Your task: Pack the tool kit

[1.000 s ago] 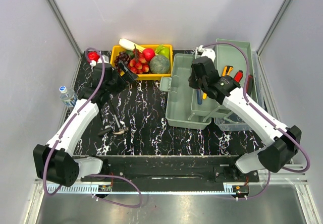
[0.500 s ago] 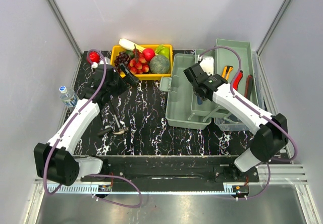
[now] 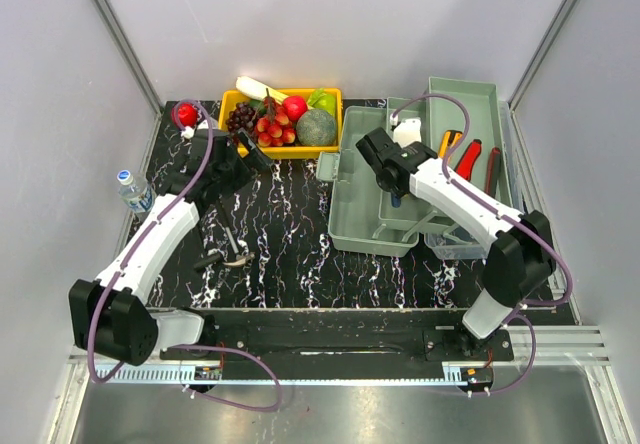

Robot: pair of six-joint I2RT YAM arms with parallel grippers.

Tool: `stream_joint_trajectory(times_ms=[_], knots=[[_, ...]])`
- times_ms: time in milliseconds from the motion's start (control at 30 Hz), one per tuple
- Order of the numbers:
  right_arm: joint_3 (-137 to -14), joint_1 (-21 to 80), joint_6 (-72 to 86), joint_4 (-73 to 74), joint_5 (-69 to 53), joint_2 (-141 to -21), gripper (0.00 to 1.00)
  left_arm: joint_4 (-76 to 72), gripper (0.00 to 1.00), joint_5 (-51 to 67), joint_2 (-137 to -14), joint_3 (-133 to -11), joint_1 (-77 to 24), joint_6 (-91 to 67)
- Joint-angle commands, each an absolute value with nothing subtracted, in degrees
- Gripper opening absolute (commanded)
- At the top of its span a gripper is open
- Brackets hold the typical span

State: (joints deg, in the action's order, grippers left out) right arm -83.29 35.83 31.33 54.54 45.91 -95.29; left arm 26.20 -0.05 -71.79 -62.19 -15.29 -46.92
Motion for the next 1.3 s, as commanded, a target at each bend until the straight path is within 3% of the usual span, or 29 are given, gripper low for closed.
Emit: stream_joint_trajectory(times_ms=[0,100,400,533,667,867,1033,1267], knots=[[-86.66,35.33,32.44,55.20,45.80,-94.66,0.51,29.35,0.99,-4.83,-73.38,-63.28,-15.03,-46.14],[-87.10,35.42,30.94,52.83,44.30,-93.08,0.58,31.72,0.99,-6.85,-74.53,-63.72,-14.77,-46.23],[-88.24,35.33,26.20,45.01,38.51,-87.46,0.57,37.52,0.99,-14.48,-76.55,-62.75,-14.41,-46.84],[-86.23,35.42,22.95,37.29,30.26,-82.63,0.59,42.09,0.98,-20.47,-79.62,-62.32,-14.24,-48.07],[-81.84,35.51,18.20,27.88,18.22,-78.32,0.63,41.93,0.85,-21.88,-82.87,-60.91,-13.54,-48.86],[-79.11,35.42,16.43,23.74,6.17,-76.21,0.64,40.43,0.80,-21.45,-87.36,-59.85,-10.47,-48.25],[-76.91,35.42,17.14,21.80,4.39,-74.88,0.65,38.85,0.77,-19.96,-92.45,-60.12,-8.62,-46.85],[-77.08,35.51,16.53,22.32,5.71,-74.44,0.66,35.68,0.62,-14.94,-98.25,-62.05,-7.30,-38.50]])
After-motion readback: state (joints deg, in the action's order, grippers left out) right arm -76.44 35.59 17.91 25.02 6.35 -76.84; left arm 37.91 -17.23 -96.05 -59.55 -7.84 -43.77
